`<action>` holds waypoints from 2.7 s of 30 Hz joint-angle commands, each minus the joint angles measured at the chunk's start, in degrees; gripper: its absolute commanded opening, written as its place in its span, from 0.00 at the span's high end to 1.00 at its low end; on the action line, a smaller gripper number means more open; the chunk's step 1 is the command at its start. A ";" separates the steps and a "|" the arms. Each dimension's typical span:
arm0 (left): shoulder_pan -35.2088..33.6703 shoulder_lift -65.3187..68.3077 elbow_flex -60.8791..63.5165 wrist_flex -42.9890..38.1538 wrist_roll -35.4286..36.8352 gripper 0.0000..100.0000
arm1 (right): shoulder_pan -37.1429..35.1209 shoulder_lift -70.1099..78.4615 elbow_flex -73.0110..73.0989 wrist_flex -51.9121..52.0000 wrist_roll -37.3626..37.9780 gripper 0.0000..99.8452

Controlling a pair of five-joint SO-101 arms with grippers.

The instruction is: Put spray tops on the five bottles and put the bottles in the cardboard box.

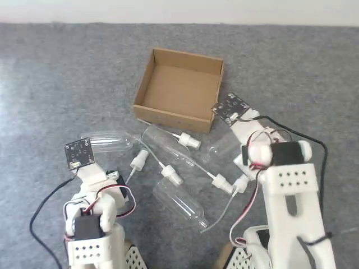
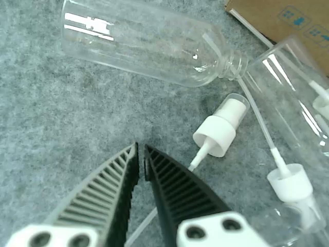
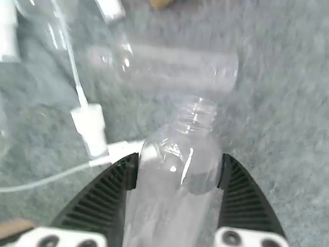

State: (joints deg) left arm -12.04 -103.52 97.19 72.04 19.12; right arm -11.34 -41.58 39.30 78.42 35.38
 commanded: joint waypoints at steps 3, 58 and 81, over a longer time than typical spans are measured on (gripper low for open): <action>-0.18 -0.79 -0.66 0.18 0.35 0.98 | -5.76 -5.85 -2.73 -3.21 -4.92 0.86; -0.18 -0.79 -0.66 0.18 0.35 0.98 | -8.66 -52.09 34.90 -26.68 -24.35 0.86; 0.26 -0.79 -0.66 0.18 0.44 0.98 | -8.66 -62.37 42.73 -29.67 -24.35 0.86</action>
State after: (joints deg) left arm -12.04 -103.52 97.19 72.04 19.12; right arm -20.48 -102.77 81.58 52.13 11.38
